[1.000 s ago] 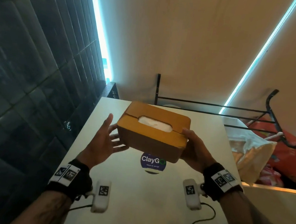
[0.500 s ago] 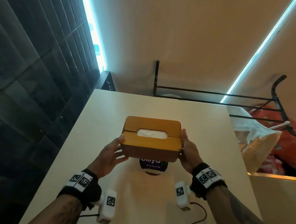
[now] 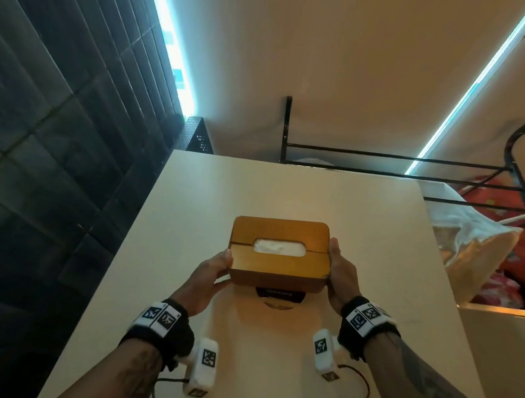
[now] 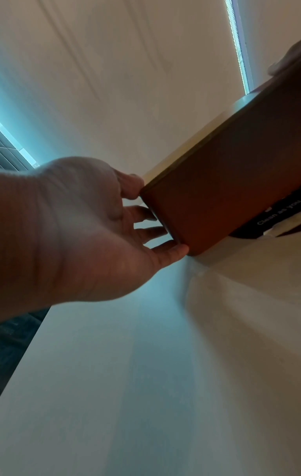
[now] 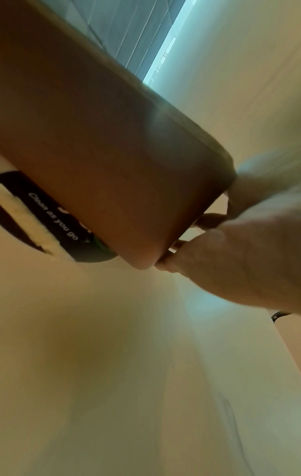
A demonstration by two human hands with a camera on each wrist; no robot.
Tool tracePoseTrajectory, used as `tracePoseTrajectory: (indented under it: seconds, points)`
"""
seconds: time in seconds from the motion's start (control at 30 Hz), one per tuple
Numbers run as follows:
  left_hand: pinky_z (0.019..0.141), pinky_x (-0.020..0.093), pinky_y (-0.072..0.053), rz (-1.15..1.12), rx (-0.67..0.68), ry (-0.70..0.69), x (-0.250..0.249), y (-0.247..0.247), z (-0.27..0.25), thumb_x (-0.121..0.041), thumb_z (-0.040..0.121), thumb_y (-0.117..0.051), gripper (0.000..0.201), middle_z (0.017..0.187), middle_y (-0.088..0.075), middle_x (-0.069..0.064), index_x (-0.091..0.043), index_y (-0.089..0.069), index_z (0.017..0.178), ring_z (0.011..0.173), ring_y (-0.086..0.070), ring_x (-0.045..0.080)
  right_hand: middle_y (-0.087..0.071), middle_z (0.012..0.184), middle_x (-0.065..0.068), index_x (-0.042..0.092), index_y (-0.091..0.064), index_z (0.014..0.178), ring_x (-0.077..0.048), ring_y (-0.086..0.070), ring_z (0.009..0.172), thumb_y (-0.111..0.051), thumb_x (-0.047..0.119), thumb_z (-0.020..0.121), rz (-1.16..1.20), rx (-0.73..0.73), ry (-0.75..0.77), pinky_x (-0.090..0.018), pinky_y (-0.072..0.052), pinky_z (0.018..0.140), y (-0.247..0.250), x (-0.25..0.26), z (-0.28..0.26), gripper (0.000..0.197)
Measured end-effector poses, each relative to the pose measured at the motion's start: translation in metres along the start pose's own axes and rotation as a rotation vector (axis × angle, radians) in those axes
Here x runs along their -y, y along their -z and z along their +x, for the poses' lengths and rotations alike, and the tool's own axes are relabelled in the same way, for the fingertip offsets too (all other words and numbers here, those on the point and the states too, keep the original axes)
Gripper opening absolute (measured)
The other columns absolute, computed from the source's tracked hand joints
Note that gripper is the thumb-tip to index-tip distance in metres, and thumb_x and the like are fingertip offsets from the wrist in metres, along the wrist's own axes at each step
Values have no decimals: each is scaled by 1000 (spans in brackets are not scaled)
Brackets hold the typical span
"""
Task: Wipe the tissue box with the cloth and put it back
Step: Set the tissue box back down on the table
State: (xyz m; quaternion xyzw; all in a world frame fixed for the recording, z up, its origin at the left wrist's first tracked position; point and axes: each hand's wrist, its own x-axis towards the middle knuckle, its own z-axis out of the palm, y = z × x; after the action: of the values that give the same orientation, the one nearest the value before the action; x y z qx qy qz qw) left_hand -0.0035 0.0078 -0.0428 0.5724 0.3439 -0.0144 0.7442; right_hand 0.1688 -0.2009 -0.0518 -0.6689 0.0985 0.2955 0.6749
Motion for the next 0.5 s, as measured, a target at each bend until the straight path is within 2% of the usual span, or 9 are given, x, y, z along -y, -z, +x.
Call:
tracePoseTrajectory:
  seconds: [0.07,0.17,0.27,0.37,0.5]
  points:
    - [99,36,-48,9,4,-4,0,-1,2,-40,107,-37,35,127,-67,0,-27,-60,130,121,-60,18,-75,99,-11,15,-72,93,-32,-70,90,-54,55,99,-17,-22,-1,-57,-56,96,1,-4,1,44]
    - [99,36,-48,31,11,-11,-1,-2,3,-39,107,-36,37,128,-65,1,-25,-56,136,120,-59,17,-72,97,-14,8,-72,100,-31,-68,88,-52,55,99,-44,-39,4,-57,-55,95,4,-8,1,51]
    - [94,33,-49,27,6,-11,-3,-4,4,-37,108,-36,36,128,-65,1,-24,-55,136,120,-59,17,-71,97,-14,15,-68,87,-30,-67,87,-51,55,100,-71,-41,13,-54,-55,92,5,-7,-2,45]
    - [93,32,-49,7,-7,-10,-3,-6,4,-34,108,-37,37,127,-65,2,-21,-54,139,119,-59,18,-72,95,-13,16,-67,85,-29,-67,86,-50,57,100,-70,-40,26,-50,-56,91,6,-8,0,47]
    - [92,35,-50,-19,-19,-22,-2,-7,1,-38,107,-39,45,130,-63,4,-17,-50,145,120,-58,19,-72,96,-17,10,-67,92,-29,-67,86,-49,61,98,-121,-35,35,-58,-54,97,7,-9,2,54]
